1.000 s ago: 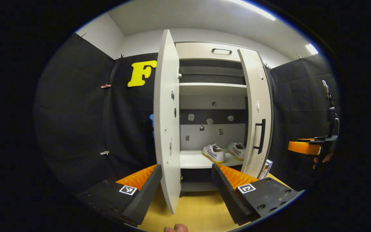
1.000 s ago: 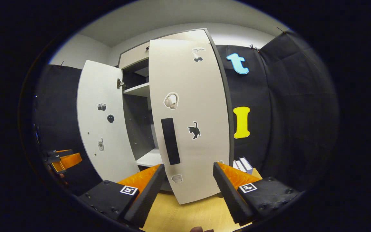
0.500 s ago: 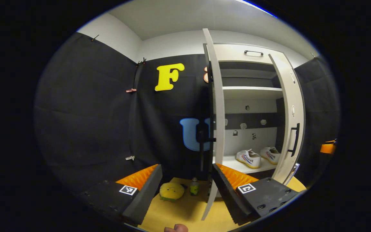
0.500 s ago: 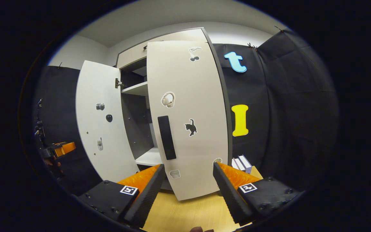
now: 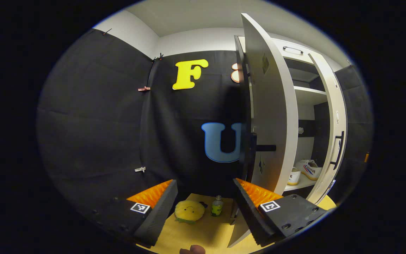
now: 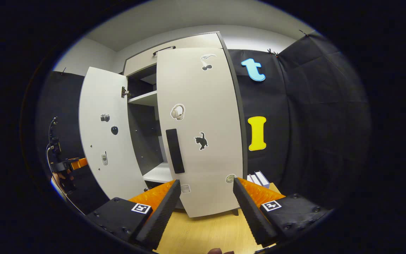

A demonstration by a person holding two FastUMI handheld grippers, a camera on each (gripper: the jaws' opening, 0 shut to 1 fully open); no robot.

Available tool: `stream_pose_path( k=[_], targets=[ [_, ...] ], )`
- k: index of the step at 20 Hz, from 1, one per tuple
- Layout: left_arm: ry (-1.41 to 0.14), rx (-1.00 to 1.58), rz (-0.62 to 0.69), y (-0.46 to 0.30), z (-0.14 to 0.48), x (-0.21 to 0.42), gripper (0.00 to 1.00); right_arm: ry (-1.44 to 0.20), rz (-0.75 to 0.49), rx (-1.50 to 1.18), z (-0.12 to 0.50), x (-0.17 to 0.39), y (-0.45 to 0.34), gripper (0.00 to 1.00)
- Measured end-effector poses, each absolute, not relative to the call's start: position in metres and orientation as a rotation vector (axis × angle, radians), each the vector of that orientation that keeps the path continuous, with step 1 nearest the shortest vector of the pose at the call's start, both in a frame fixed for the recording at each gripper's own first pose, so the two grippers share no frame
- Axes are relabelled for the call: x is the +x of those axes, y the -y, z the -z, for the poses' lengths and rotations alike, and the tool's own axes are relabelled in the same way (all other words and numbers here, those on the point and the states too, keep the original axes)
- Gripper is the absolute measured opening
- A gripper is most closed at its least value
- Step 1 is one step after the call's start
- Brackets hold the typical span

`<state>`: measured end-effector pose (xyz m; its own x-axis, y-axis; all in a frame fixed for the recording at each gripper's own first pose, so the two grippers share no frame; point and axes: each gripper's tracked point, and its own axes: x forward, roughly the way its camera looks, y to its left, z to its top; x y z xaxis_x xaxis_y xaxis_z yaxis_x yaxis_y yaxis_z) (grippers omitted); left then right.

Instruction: Grab one shoe with the right hand and put it into the shoe cabinet, grab the other shoe with the left hand and put it into the shoe cabinet; then close the right door with the right hand and the left door with the left hand.

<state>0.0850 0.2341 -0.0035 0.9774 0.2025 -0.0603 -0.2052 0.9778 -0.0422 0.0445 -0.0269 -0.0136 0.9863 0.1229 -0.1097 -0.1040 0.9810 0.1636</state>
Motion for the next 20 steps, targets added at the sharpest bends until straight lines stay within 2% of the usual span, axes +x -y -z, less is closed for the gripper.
stream_pose_path(
  k=[3, 11, 20],
  targets=[
    [-0.049, -0.007, -0.2, -0.228, 0.002, 0.085, 0.94, -0.115, -0.109, 0.161, 0.012, 0.045, 0.03, 0.98],
    [-0.06, -0.014, -0.174, -0.199, -0.001, 0.084, 0.93, -0.114, -0.125, 0.16, 0.011, 0.039, 0.034, 0.98],
    [-0.036, -0.016, -0.04, -0.106, -0.006, 0.099, 0.92, -0.123, -0.143, 0.184, 0.007, 0.037, 0.035, 0.98]
  ],
)
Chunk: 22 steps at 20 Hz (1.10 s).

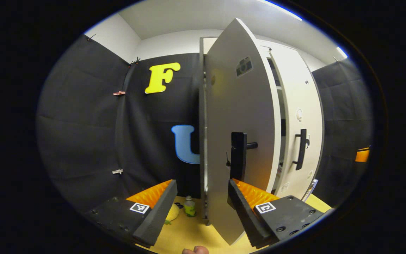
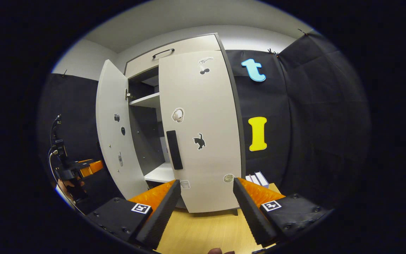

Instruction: Grab one shoe with the right hand and put it into the shoe cabinet, grab the other shoe with the left hand and put it into the shoe cabinet; then close the right door with the right hand and the left door with the left hand.

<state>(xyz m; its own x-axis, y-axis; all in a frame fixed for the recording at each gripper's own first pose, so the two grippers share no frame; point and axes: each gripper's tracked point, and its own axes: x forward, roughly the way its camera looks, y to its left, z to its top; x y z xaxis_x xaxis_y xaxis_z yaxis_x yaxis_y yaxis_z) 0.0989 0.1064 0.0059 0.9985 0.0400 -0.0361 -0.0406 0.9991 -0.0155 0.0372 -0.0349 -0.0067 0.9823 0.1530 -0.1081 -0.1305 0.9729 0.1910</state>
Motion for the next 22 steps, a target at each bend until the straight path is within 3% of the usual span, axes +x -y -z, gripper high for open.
stream_pose_path(
  k=[9, 22],
  targets=[
    [-0.037, 0.009, 0.07, -0.022, -0.009, 0.107, 0.95, -0.125, -0.157, 0.199, 0.004, 0.037, 0.035, 0.98],
    [-0.072, -0.066, 0.102, 0.008, -0.008, 0.066, 0.95, -0.094, -0.096, 0.153, 0.0, 0.037, 0.033, 0.98]
  ],
)
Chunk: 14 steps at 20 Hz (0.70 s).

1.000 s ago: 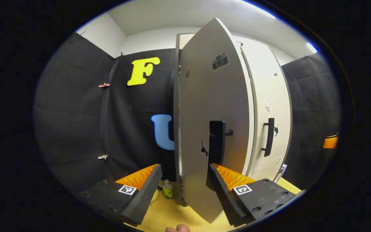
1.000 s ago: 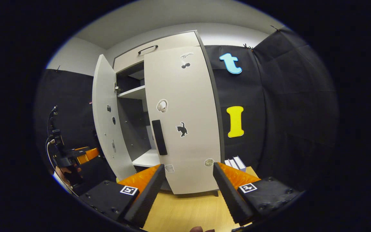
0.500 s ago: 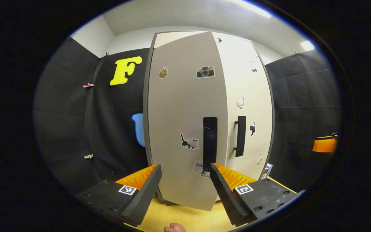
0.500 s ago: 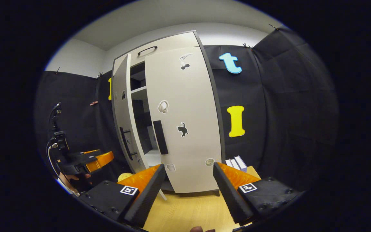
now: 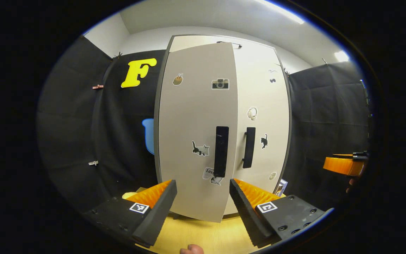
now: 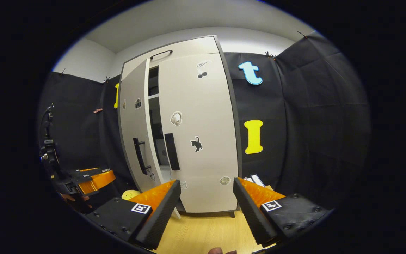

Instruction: Grab one shoe with the right hand and put it into the shoe cabinet, grab the other shoe with the left hand and put it into the shoe cabinet; then close the right door with the right hand and the left door with the left hand.

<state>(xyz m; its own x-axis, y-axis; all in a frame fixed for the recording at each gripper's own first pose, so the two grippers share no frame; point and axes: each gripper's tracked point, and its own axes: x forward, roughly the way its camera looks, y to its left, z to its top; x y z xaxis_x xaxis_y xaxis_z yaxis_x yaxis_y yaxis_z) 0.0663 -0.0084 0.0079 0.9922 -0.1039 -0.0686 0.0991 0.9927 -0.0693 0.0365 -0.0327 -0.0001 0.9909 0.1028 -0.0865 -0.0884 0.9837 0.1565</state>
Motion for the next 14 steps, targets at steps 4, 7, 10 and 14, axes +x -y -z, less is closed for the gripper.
stream_pose_path(
  k=[4, 7, 10, 14],
  targets=[
    [-0.065, -0.069, 0.116, 0.017, -0.011, 0.052, 0.95, -0.089, -0.095, 0.145, -0.001, 0.035, 0.024, 0.98],
    [-0.064, -0.077, 0.126, 0.022, -0.013, 0.042, 0.95, -0.08, -0.085, 0.137, -0.001, 0.031, 0.019, 0.98],
    [-0.054, -0.072, 0.132, 0.021, -0.017, 0.035, 0.95, -0.07, -0.081, 0.136, -0.003, 0.028, 0.014, 0.98],
    [-0.051, -0.068, 0.145, 0.023, -0.018, 0.027, 0.95, -0.059, -0.082, 0.117, -0.003, 0.022, 0.007, 0.98]
  ],
)
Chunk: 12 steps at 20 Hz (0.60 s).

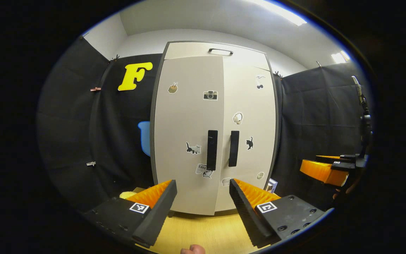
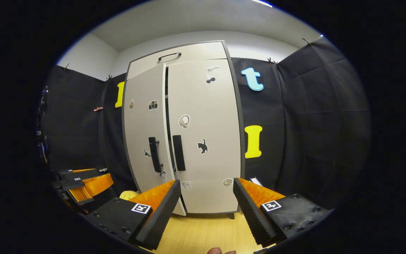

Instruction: Grab one shoe with the right hand and put it into the shoe cabinet, grab the other shoe with the left hand and put it into the shoe cabinet; then close the right door with the right hand and the left door with the left hand.

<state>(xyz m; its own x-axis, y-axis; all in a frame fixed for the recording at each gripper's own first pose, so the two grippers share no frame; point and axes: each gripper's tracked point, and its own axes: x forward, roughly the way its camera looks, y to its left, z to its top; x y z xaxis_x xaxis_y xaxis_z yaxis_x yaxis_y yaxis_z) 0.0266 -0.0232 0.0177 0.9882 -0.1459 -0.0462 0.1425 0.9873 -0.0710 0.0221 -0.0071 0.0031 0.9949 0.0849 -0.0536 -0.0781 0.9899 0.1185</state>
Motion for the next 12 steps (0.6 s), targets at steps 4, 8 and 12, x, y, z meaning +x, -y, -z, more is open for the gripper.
stream_pose_path(
  k=[4, 8, 12],
  targets=[
    [-0.052, -0.068, 0.155, 0.0242, -0.0166, 0.0236, 0.95, -0.058, -0.089, 0.114, -0.0021, 0.016, 0.0011, 0.98],
    [-0.056, -0.067, 0.157, 0.0235, -0.0146, 0.0209, 0.94, -0.061, -0.094, 0.115, -0.0003, 0.0146, -0.0014, 0.98],
    [-0.058, -0.066, 0.158, 0.0225, -0.0139, 0.0199, 0.94, -0.063, -0.098, 0.114, 0.0008, 0.011, -0.0039, 0.98]
  ],
)
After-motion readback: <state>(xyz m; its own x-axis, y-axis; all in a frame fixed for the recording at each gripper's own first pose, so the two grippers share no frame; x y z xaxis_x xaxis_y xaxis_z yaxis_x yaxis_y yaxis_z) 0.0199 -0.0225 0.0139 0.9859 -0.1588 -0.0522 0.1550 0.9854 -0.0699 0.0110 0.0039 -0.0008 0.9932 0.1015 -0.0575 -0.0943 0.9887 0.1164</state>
